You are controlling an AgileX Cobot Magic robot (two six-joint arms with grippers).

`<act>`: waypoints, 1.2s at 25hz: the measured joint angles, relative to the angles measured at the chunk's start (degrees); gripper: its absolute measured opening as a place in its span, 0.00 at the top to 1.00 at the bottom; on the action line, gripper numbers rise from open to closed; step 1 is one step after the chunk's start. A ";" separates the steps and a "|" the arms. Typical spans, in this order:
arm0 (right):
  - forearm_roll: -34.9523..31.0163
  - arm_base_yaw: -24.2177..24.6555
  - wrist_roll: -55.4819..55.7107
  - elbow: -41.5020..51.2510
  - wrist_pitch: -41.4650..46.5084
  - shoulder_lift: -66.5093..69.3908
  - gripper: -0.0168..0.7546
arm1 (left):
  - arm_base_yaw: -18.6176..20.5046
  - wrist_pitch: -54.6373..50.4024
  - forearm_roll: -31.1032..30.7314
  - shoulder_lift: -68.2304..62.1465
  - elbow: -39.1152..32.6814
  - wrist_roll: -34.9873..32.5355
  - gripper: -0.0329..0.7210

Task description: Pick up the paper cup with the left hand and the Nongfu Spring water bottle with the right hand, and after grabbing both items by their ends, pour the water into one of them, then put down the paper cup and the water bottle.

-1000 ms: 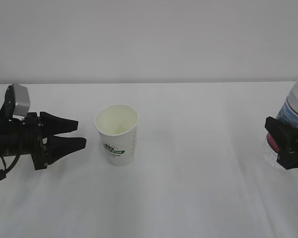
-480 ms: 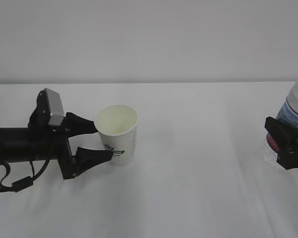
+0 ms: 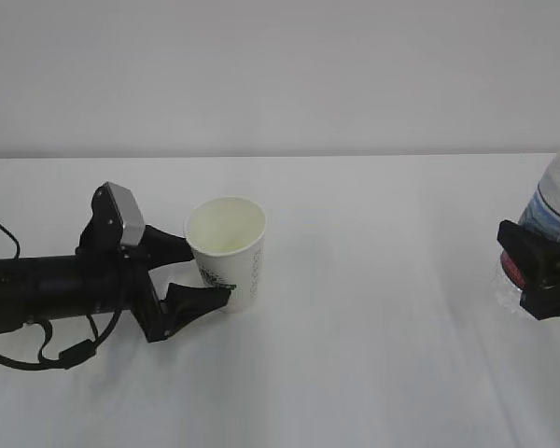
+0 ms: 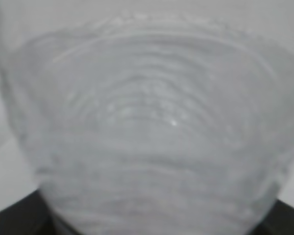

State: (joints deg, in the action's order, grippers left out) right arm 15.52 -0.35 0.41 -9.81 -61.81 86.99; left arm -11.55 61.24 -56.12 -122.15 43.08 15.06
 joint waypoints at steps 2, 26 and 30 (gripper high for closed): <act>0.00 0.00 0.00 0.00 0.00 0.00 0.34 | -0.17 0.96 0.08 -0.85 0.54 -0.04 0.04; 0.00 0.00 -0.10 0.00 0.00 0.00 0.34 | -4.98 2.03 2.10 -4.70 4.48 -0.13 0.25; 0.00 0.00 -0.10 0.00 0.00 0.00 0.34 | -4.98 2.03 1.84 -4.70 4.48 -0.13 0.26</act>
State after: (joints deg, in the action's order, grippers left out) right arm 15.52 -0.35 0.30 -9.81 -61.81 86.99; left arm -16.52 63.27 -54.29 -126.85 47.56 14.93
